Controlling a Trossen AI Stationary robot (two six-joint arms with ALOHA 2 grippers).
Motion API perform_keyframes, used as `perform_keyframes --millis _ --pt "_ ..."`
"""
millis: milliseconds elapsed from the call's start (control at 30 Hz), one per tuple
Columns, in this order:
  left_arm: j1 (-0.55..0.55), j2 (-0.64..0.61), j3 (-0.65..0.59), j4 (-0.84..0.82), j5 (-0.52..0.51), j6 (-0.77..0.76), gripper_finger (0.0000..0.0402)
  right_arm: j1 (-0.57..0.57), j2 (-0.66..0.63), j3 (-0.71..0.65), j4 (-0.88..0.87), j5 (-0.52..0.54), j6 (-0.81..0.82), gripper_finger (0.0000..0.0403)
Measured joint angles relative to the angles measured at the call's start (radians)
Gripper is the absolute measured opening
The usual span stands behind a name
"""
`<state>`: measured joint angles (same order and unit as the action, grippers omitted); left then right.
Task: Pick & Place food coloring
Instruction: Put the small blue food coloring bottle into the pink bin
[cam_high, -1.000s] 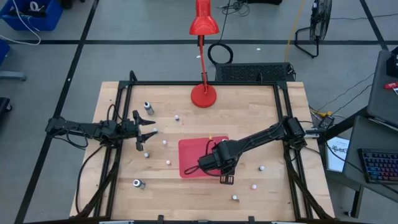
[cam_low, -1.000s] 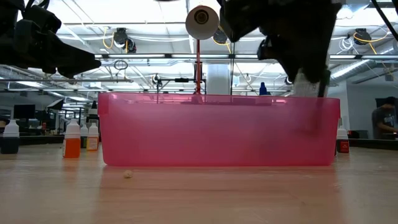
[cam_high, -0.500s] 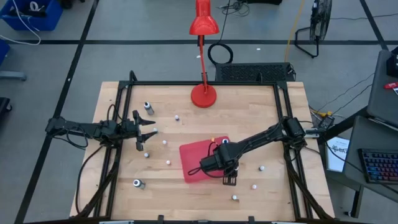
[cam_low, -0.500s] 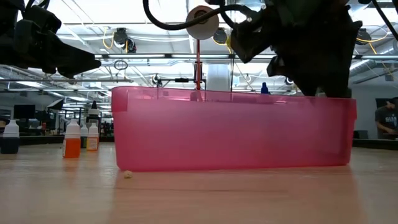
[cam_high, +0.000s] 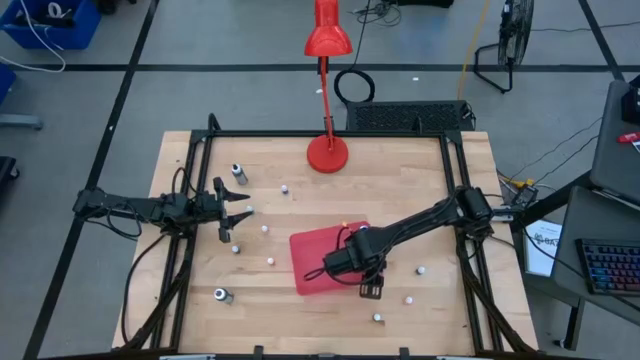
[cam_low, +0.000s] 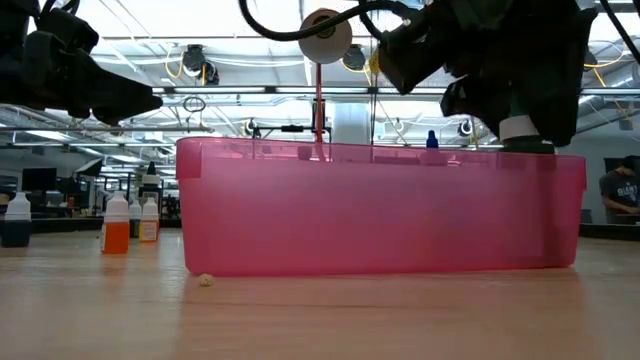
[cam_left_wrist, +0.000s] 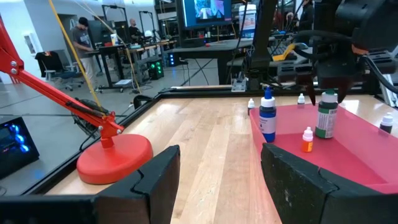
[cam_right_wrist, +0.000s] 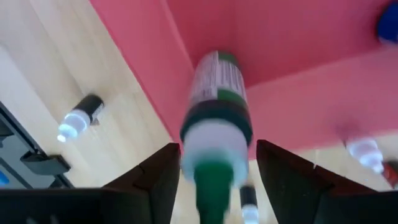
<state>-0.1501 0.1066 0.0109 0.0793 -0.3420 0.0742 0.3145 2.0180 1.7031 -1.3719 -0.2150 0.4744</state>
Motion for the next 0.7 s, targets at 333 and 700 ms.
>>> perform_keyframes --millis 333,700 --pt "0.0 0.0 0.0 0.0 0.0 0.0 0.0225 0.021 -0.084 0.0 -0.199 0.011 0.217 0.0185" --pt "0.0 0.0 0.0 0.0 0.0 0.0 0.0225 0.166 -0.178 -0.131 -0.069 0.194 0.307 0.0181"
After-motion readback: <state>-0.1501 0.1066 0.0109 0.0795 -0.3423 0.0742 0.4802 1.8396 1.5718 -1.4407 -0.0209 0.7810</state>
